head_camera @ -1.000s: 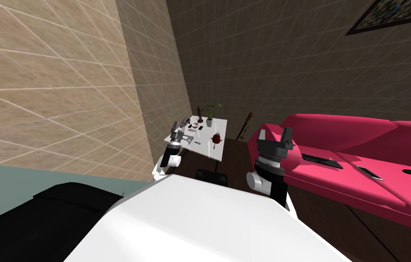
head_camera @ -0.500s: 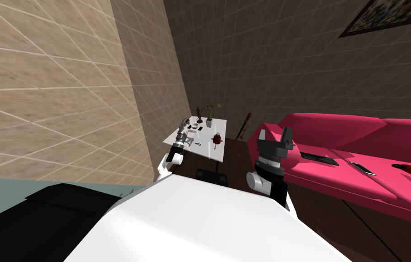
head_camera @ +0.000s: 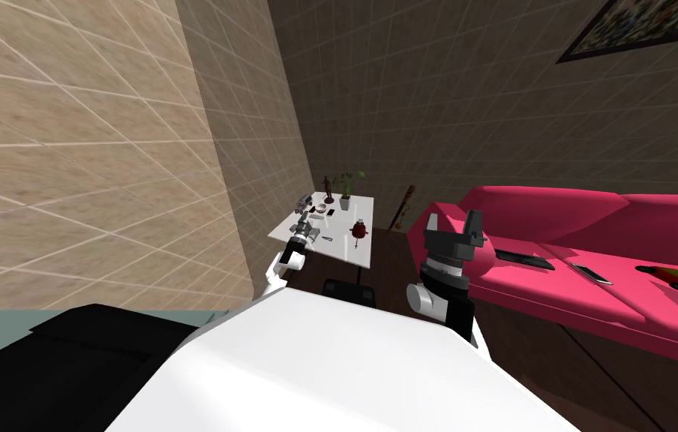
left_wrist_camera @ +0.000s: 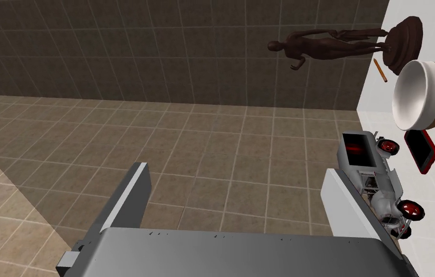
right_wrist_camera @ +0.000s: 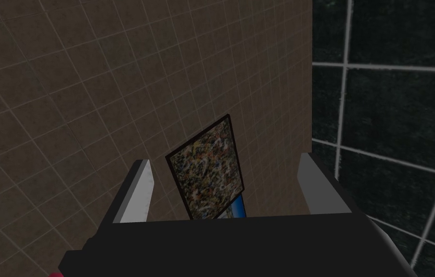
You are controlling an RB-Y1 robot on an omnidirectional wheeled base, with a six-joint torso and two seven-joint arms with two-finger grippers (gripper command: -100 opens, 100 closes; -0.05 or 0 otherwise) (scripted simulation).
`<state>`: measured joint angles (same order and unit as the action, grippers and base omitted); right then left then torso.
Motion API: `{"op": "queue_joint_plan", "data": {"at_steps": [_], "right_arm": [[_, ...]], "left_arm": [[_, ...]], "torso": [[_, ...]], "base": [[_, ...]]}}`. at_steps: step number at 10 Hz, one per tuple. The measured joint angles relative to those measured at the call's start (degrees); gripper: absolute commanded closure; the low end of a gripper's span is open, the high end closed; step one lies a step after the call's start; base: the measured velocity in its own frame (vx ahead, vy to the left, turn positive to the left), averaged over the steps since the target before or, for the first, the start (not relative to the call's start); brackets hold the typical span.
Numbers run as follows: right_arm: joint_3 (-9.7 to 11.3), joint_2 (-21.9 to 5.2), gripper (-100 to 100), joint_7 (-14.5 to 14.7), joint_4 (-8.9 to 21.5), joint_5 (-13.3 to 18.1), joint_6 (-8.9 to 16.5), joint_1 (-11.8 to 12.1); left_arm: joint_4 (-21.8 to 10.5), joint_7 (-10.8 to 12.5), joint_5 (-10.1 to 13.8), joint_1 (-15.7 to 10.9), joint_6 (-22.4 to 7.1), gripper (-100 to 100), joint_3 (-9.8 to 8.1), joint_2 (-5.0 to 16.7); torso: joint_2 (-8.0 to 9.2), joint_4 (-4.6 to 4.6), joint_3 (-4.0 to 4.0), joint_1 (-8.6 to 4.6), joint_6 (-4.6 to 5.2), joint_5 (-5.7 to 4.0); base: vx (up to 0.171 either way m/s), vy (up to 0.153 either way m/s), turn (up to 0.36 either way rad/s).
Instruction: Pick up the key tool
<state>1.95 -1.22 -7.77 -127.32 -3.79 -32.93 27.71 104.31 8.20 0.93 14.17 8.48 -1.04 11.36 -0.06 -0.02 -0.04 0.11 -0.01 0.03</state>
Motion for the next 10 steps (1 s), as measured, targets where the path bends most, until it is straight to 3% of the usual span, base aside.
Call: {"op": "queue_joint_plan", "data": {"at_steps": [10], "right_arm": [[0.0, 0.0, 0, 0.0, 0.0, 0.0, 0.0, 0.0]], "left_arm": [[-15.35, -0.47, -0.42, -7.74, -8.65, -100, 1.25, -0.24]], "torso": [[-0.01, 0.0, 0.0, 0.05, -0.02, 0.01]], "base": [[0.013, 0.049, -0.046]]}}
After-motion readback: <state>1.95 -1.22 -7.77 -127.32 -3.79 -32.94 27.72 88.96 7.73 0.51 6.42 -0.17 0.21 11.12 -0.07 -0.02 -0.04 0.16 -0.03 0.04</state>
